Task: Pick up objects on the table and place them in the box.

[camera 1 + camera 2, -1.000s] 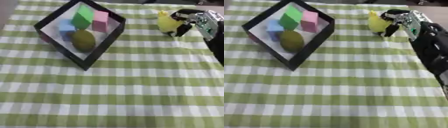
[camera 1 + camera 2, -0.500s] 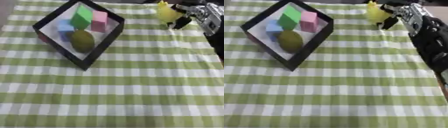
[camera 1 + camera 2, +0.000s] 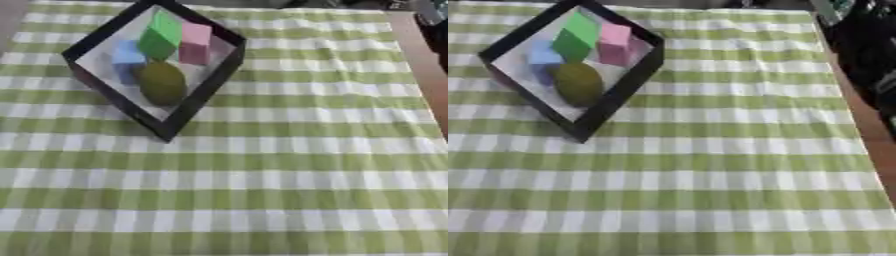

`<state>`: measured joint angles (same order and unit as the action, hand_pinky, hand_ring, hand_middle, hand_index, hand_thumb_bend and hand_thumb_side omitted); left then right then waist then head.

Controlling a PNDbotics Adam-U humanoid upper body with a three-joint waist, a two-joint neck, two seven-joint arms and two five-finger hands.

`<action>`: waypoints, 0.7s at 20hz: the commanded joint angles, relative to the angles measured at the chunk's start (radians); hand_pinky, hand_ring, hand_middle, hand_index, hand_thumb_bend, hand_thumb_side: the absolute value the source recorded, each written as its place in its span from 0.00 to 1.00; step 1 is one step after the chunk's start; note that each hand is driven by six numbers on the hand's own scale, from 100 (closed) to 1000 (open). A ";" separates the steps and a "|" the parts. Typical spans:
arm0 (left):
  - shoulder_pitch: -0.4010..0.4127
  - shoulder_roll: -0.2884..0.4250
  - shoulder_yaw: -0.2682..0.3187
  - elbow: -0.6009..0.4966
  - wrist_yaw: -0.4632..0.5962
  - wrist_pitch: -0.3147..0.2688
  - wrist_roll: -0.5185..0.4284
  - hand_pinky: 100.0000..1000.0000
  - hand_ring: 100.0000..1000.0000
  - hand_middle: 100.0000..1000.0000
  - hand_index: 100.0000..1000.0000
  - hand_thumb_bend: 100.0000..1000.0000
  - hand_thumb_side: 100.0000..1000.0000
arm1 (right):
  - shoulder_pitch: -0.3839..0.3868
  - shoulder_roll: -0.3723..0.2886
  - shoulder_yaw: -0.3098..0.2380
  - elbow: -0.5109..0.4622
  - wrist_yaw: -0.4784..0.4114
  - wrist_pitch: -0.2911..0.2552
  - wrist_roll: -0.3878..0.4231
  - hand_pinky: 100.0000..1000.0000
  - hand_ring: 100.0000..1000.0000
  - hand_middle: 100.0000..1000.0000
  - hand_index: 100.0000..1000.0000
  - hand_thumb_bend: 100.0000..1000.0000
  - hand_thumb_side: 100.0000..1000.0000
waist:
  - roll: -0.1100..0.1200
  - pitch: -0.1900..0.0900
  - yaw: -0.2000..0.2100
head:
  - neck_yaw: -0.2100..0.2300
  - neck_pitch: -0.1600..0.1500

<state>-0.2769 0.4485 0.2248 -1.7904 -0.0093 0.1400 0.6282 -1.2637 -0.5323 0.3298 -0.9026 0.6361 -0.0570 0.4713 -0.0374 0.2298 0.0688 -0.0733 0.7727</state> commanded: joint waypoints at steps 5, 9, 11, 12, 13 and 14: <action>-0.011 0.024 0.006 -0.008 -0.007 -0.001 -0.009 0.86 0.62 0.72 0.82 0.34 0.39 | -0.092 0.109 0.064 -0.107 -0.026 0.016 0.056 0.74 0.59 0.45 0.63 0.00 0.00 | 0.004 -0.048 0.014 | -0.023 -0.003; -0.012 0.023 0.008 -0.005 -0.006 -0.002 -0.007 0.86 0.62 0.72 0.82 0.34 0.39 | -0.117 0.158 0.091 -0.139 -0.036 0.004 0.068 0.74 0.59 0.46 0.63 0.00 0.00 | 0.003 -0.055 0.017 | -0.037 -0.003; -0.013 0.023 0.009 -0.006 -0.006 -0.004 -0.005 0.87 0.62 0.72 0.82 0.34 0.39 | -0.124 0.175 0.114 -0.163 -0.044 -0.007 0.079 0.74 0.59 0.46 0.63 0.01 0.00 | 0.002 -0.057 0.018 | -0.044 -0.003; -0.014 0.022 0.010 -0.006 -0.006 -0.005 -0.004 0.87 0.62 0.72 0.82 0.34 0.39 | -0.126 0.185 0.129 -0.179 -0.051 -0.015 0.087 0.74 0.59 0.46 0.63 0.01 0.00 | 0.001 -0.059 0.020 | -0.049 -0.003; -0.015 0.022 0.010 -0.007 -0.005 -0.005 -0.003 0.87 0.62 0.72 0.82 0.34 0.39 | -0.127 0.192 0.144 -0.196 -0.059 -0.021 0.096 0.74 0.59 0.46 0.63 0.02 0.00 | 0.001 -0.060 0.021 | -0.052 -0.003; -0.015 0.022 0.011 -0.007 -0.004 -0.006 -0.003 0.87 0.62 0.72 0.82 0.34 0.38 | -0.127 0.199 0.160 -0.214 -0.066 -0.027 0.106 0.74 0.59 0.46 0.63 0.02 0.00 | 0.001 -0.061 0.023 | -0.056 -0.003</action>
<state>-0.2779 0.4485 0.2248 -1.7868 -0.0095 0.1381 0.6242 -1.3610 -0.3309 0.4818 -1.0812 0.5826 -0.0767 0.5668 -0.0375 0.2079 0.0900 -0.1226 0.7729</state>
